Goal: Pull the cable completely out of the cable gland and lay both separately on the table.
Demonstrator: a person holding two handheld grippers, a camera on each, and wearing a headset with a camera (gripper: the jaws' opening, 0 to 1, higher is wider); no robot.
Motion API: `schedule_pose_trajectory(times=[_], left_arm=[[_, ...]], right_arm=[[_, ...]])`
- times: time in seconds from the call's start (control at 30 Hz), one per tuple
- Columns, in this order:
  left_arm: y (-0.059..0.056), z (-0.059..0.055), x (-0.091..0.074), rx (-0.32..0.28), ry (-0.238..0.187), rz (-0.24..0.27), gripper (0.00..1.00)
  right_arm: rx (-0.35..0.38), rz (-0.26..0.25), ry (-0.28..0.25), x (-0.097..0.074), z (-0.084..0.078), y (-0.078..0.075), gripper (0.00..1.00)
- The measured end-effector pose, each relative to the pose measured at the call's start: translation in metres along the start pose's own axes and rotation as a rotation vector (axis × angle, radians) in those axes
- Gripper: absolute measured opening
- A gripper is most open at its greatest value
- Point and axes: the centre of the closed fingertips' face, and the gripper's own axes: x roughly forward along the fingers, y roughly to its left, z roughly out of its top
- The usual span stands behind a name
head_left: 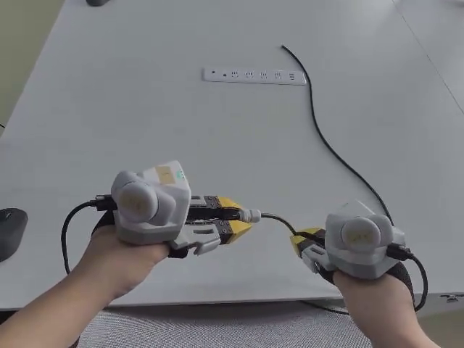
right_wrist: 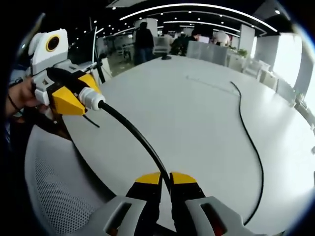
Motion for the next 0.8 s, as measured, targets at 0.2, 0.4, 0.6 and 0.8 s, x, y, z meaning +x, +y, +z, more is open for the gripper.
schedule_pose_trajectory(times=[0.2, 0.4, 0.6, 0.8], left_arm=[[0.001, 0.001, -0.001, -0.001, -0.007, 0.007, 0.15], [0.001, 0.001, -0.002, 0.0, -0.01, 0.007, 0.15], [0.0, 0.0, -0.002, 0.002, -0.006, 0.004, 0.15], [0.001, -0.001, -0.002, -0.002, -0.004, 0.001, 0.15]], right_arm=[[-0.063, -0.006, -0.001, -0.005, 0.002, 0.001, 0.01], [-0.1, -0.003, -0.018, -0.012, 0.008, 0.002, 0.03], [-0.154, 0.014, -0.03, -0.021, 0.015, 0.011, 0.14], [-0.335, 0.021, -0.093, -0.034, 0.047, 0.022, 0.18]])
